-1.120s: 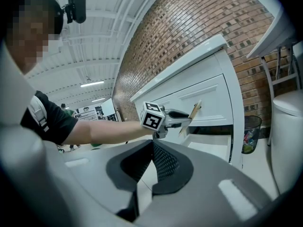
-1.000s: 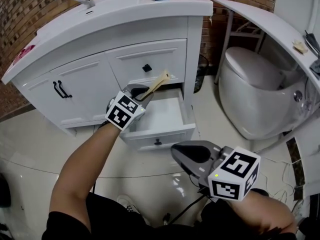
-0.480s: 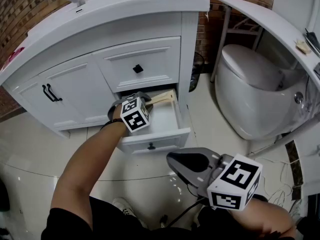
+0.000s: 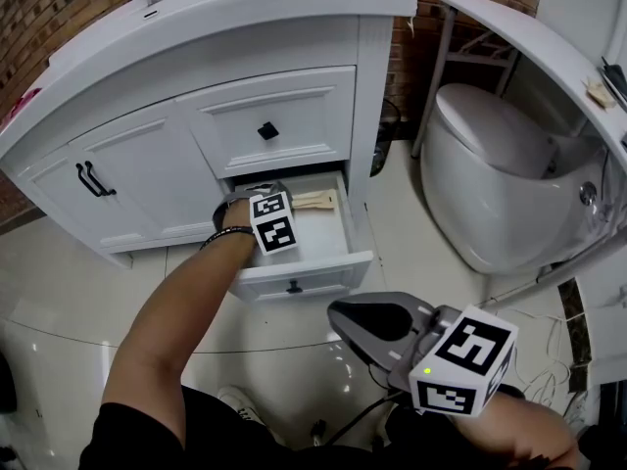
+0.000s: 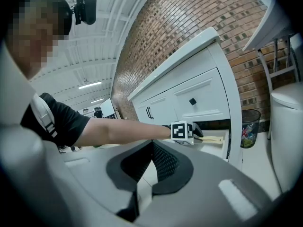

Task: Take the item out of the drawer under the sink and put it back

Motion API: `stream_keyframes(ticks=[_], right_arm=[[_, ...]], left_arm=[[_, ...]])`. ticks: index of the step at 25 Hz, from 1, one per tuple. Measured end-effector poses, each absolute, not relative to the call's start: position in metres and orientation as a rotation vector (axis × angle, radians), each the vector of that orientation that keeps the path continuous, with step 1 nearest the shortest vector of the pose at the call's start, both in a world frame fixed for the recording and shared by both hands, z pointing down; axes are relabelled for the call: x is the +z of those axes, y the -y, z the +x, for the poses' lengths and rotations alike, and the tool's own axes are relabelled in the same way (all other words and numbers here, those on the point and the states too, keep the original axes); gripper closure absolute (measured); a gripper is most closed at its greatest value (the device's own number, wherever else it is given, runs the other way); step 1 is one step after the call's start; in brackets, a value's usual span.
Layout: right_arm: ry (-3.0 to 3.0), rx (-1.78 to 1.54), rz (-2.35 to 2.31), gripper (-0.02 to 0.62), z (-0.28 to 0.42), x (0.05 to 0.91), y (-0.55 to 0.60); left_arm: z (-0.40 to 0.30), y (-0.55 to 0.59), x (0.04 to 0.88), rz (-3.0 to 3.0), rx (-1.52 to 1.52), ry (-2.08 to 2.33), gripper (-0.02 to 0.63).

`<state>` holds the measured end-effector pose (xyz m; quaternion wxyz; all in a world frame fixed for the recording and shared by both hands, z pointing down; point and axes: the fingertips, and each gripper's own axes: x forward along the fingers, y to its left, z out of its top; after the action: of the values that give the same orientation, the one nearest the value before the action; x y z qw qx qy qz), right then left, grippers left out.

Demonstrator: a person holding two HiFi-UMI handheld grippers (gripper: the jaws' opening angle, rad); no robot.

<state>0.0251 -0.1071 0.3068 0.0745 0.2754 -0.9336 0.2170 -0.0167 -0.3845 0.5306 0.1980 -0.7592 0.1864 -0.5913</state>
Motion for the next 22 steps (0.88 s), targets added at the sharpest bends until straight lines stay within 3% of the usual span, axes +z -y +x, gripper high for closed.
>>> stream_keyframes(ticks=[5, 8, 22], right_arm=[[2.803, 0.653, 0.815, 0.592, 0.023, 0.307, 0.106], [2.806, 0.654, 0.812, 0.592, 0.023, 0.306, 0.105], [2.833, 0.682, 0.808, 0.592, 0.02, 0.3, 0.105]], left_arm=[[-0.016, 0.388, 0.534, -2.146, -1.644, -0.539, 0.512], [-0.017, 0.387, 0.535, -2.197, -1.641, -0.559, 0.44], [-0.019, 0.368, 0.479, -2.281, -1.515, -0.62, 0.516]])
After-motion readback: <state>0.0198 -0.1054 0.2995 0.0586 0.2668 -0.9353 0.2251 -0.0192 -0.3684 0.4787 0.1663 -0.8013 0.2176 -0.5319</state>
